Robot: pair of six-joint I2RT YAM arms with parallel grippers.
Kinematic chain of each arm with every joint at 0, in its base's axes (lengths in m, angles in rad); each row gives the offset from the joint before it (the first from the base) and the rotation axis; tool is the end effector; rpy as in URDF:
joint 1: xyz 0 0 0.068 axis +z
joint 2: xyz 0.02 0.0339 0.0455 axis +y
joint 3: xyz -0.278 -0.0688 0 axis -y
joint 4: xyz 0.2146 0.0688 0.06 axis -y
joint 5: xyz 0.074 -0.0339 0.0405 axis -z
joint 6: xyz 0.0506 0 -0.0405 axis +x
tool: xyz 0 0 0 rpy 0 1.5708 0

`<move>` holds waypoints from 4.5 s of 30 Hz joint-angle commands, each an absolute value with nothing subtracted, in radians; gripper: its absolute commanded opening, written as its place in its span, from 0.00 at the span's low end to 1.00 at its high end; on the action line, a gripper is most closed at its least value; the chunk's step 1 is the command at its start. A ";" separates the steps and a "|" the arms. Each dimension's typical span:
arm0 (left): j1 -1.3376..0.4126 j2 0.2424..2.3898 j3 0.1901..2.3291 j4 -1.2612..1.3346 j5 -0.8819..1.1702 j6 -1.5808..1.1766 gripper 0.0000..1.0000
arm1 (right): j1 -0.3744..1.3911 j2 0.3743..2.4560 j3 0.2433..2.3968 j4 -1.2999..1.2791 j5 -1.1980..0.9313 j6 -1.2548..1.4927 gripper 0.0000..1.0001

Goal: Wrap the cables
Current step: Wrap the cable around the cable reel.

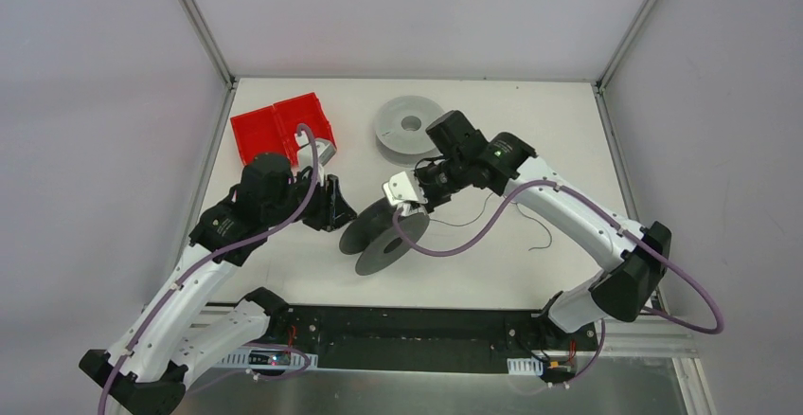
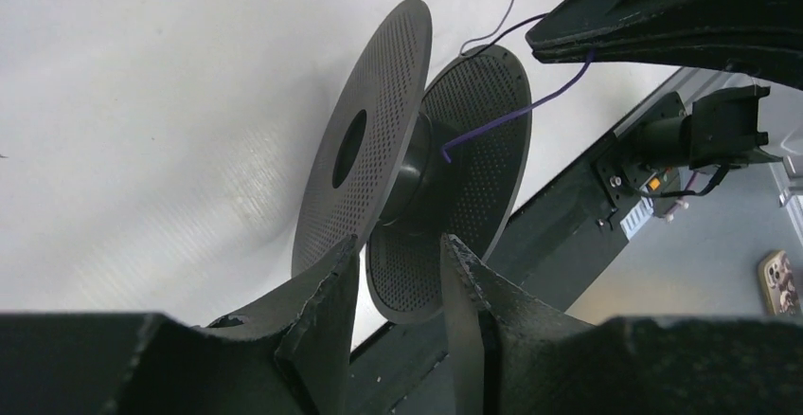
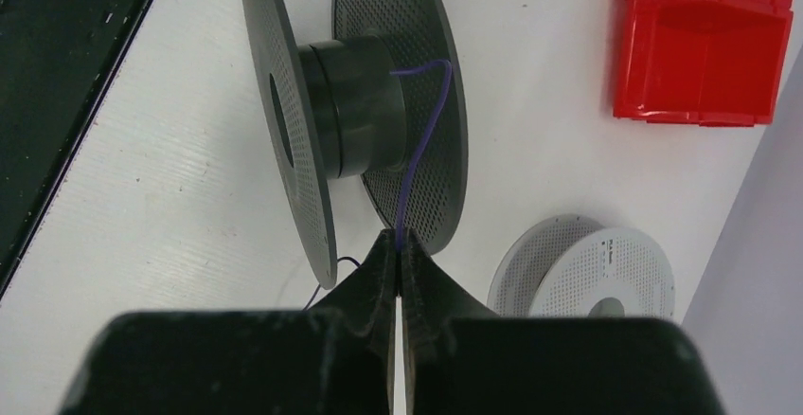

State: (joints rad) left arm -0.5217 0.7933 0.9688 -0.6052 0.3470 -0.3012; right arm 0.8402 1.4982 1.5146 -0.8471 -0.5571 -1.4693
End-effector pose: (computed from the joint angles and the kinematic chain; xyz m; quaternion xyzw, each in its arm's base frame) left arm 0.1096 -0.0829 0.3575 0.1839 0.8137 -0.3459 0.4295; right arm 0.1751 0.2355 0.3679 -0.8601 0.2713 0.1362 0.4100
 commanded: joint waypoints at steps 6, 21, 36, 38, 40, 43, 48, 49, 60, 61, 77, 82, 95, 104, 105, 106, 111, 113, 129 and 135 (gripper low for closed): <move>-0.514 0.794 0.932 -0.605 0.402 -0.319 0.35 | 0.887 1.524 1.508 -0.789 -0.603 -1.540 0.00; -0.512 0.823 0.894 -0.517 0.434 -0.293 0.39 | 0.911 1.536 1.385 -0.596 -0.551 -1.484 0.00; -0.514 0.913 0.879 -0.417 0.466 -0.216 0.44 | 0.913 1.570 1.392 -0.624 -0.553 -1.491 0.00; -0.514 0.927 0.872 -0.412 0.468 -0.203 0.45 | 0.913 1.574 1.392 -0.622 -0.553 -1.490 0.00; -0.514 0.933 0.863 -0.403 0.466 -0.198 0.45 | 0.913 1.577 1.391 -0.620 -0.551 -1.489 0.00; -0.515 0.935 0.844 -0.381 0.464 -0.192 0.45 | 0.913 1.580 1.389 -0.614 -0.550 -1.487 0.00; -0.516 0.939 0.814 -0.341 0.469 -0.182 0.44 | 0.913 1.585 1.384 -0.608 -0.548 -1.485 0.00; -0.515 0.939 0.810 -0.333 0.470 -0.180 0.44 | 0.913 1.586 1.384 -0.608 -0.550 -1.483 0.00; -0.516 0.951 0.804 -0.313 0.459 -0.163 0.37 | 0.913 1.584 1.381 -0.600 -0.555 -1.470 0.00; -0.516 0.952 0.802 -0.313 0.457 -0.163 0.36 | 0.912 1.583 1.381 -0.599 -0.559 -1.469 0.00; -0.517 0.935 0.786 -0.298 0.423 -0.145 0.00 | 0.912 1.579 1.384 -0.579 -0.571 -1.400 0.07; -0.517 0.896 0.781 -0.298 0.375 -0.131 0.00 | 0.908 1.558 1.362 -0.545 -0.569 -1.368 0.18; -0.515 0.810 0.823 -0.380 0.230 -0.170 0.00 | 0.816 1.315 1.143 -0.234 -0.676 -1.026 0.38; -0.515 0.767 0.890 -0.468 0.057 -0.227 0.00 | 0.808 1.155 0.938 0.158 -0.349 -0.368 0.43; -0.515 0.760 0.896 -0.474 0.041 -0.235 0.00 | 0.810 1.141 0.911 0.178 -0.345 -0.348 0.43; -0.515 0.754 0.900 -0.481 0.030 -0.245 0.00 | 0.808 1.126 0.884 0.196 -0.342 -0.332 0.43; -0.515 0.710 0.953 -0.530 0.050 -0.261 0.00 | 0.808 1.033 0.747 0.318 -0.262 -0.275 0.46; -0.515 0.690 0.982 -0.541 0.083 -0.261 0.00 | 0.809 1.004 0.690 0.353 -0.307 -0.315 0.49; -0.515 0.686 1.111 -0.590 0.242 -0.365 0.00 | 0.810 1.203 0.453 0.724 -0.422 -0.534 0.56; -0.515 0.694 1.156 -0.616 0.176 -0.378 0.00 | 0.810 1.301 0.476 0.760 -0.382 -0.536 0.56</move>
State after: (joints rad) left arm -0.5217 0.6991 1.0687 -0.6628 0.2050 -0.3332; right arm 0.8101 1.2587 0.4595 0.6544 -0.3790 -0.5179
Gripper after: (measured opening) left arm 0.009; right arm 0.558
